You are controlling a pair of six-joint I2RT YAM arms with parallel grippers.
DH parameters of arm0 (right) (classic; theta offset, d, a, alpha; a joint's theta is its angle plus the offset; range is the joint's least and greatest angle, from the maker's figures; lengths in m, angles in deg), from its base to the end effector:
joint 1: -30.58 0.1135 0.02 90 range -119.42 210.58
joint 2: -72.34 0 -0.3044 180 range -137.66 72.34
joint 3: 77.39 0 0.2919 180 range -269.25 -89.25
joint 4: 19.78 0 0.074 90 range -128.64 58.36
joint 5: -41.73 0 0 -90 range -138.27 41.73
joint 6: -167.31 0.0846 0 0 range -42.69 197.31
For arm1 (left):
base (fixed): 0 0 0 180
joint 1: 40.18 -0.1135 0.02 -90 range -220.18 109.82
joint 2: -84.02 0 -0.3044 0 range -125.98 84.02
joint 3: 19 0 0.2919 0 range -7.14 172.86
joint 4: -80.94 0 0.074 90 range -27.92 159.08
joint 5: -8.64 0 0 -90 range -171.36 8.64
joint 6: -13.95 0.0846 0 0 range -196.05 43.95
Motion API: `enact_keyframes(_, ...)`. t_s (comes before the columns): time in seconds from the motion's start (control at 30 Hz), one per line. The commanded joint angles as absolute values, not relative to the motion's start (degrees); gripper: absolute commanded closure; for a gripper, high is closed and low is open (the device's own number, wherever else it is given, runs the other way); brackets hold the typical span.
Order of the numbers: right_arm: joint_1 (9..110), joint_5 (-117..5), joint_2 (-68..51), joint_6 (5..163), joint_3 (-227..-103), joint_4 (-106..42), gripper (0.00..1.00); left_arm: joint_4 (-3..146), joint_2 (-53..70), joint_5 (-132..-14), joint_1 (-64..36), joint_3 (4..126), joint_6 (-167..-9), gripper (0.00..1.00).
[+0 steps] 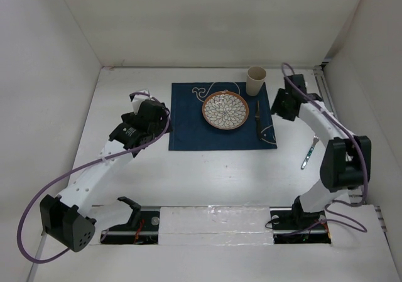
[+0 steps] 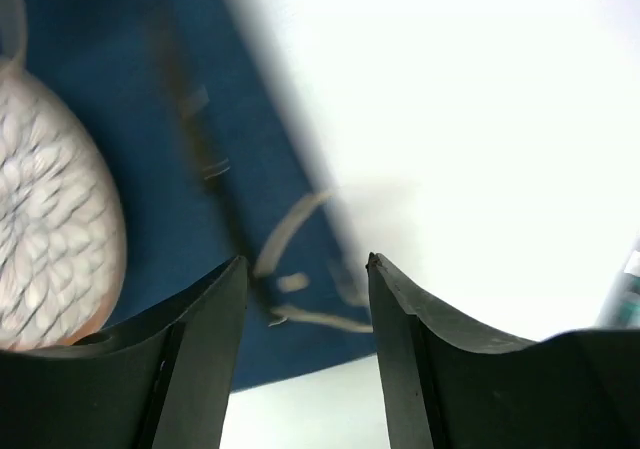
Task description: Set the dinner table for one person
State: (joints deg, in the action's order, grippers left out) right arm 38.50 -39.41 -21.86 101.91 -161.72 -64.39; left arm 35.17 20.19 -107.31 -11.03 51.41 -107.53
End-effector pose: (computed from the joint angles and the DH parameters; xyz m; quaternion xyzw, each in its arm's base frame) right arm 0.4192 0.0452 0.2388 0.1610 0.9360 0.0145 0.3126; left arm 0.2731 -0.1099 0.3253 -0.1142 0.8781 -0.0359 0.4633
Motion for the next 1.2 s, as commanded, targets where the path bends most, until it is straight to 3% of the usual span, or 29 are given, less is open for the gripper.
enact_keyframes(0.0, 28.75, -35.96, -16.37, 106.74, -154.24, -63.55, 0.43, 33.84, 22.32, -110.62, -11.00, 51.31, -108.92, 0.00)
enact_keyframes(0.2, 13.72, -38.95, -10.81, 106.24, -146.91, -62.49, 0.43, 34.45, 22.32, -108.61, -12.06, 51.84, -108.74, 0.00)
enact_keyframes(0.33, 11.69, -38.60, -12.38, 104.99, -146.91, -64.86, 0.36, 34.45, 22.85, -108.08, -12.06, 51.84, -108.21, 0.00)
enact_keyframes(0.67, 9.75, -38.79, -23.81, 104.73, -148.48, -64.33, 0.37, 34.45, 24.43, -108.69, -10.91, 51.31, -108.21, 0.00)
enact_keyframes(0.8, 10.36, -36.15, -25.74, 104.73, -149.89, -65.74, 0.46, 34.45, 24.43, -108.69, -10.91, 51.31, -108.21, 0.00)
enact_keyframes(0.83, 10.36, -36.14, -25.75, 103.95, -149.89, -65.74, 0.67, 34.45, 24.43, -108.69, -10.91, 51.31, -108.21, 0.00)
enact_keyframes(0.93, 11.94, -36.14, -26.36, 103.94, -150.42, -66.36, 1.00, 33.92, 24.43, -109.22, -10.91, 51.31, -108.74, 0.00)
enact_keyframes(1.17, 19.31, -36.33, -17.00, 107.35, -152.61, -65.21, 1.00, 33.40, 24.43, -111.06, -10.91, 51.84, -109.27, 0.00)
